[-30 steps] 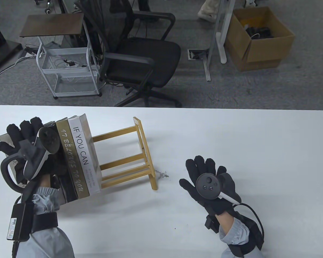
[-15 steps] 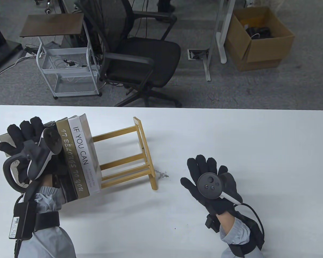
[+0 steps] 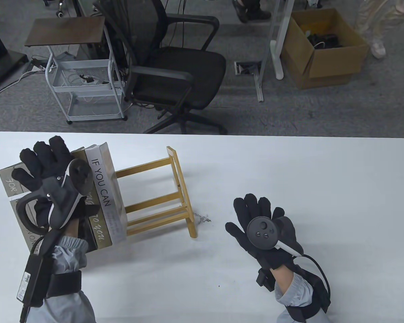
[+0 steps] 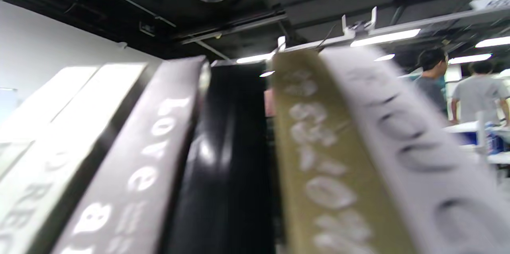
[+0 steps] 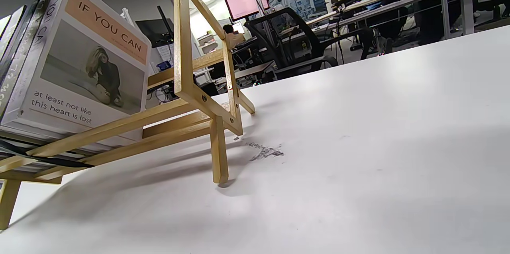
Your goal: Push a thick book into a tightly packed book rack slot
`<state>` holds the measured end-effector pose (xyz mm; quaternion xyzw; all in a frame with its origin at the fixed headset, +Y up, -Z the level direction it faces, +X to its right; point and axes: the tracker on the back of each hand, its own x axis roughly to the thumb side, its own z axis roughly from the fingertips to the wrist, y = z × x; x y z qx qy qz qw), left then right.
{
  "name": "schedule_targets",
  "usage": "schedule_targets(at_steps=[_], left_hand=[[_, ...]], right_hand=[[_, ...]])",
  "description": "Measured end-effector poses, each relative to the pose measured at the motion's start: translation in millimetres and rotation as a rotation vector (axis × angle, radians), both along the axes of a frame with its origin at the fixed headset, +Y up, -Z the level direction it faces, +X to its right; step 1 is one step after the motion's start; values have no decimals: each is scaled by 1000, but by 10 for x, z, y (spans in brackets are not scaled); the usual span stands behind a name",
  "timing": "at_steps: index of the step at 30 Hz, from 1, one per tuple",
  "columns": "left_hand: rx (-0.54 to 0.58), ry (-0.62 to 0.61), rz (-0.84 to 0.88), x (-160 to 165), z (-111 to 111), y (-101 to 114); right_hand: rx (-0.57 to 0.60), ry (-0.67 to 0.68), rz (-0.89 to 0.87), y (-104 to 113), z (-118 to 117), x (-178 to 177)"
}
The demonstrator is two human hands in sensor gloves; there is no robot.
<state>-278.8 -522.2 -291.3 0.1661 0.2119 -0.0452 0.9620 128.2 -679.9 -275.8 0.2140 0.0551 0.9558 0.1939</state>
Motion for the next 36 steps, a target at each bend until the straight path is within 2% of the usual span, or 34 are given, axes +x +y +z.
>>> schedule_targets(at_steps=[6,15,20,26,36], left_hand=[[55,-147,7,355,178,147],[53,-380,59,815,485,113],[10,-499,131,1030,562,-102],[-63,-614,198,1235,561,-496],[-167,-720,252,1504,484,-991]], right_hand=[[13,4,-4,13,9,1],[25,5,-25,42,28,24],[31,10,-28,38,30,24],[40,21,-29,35,40,14],[49,31,-23,27,55,-2]])
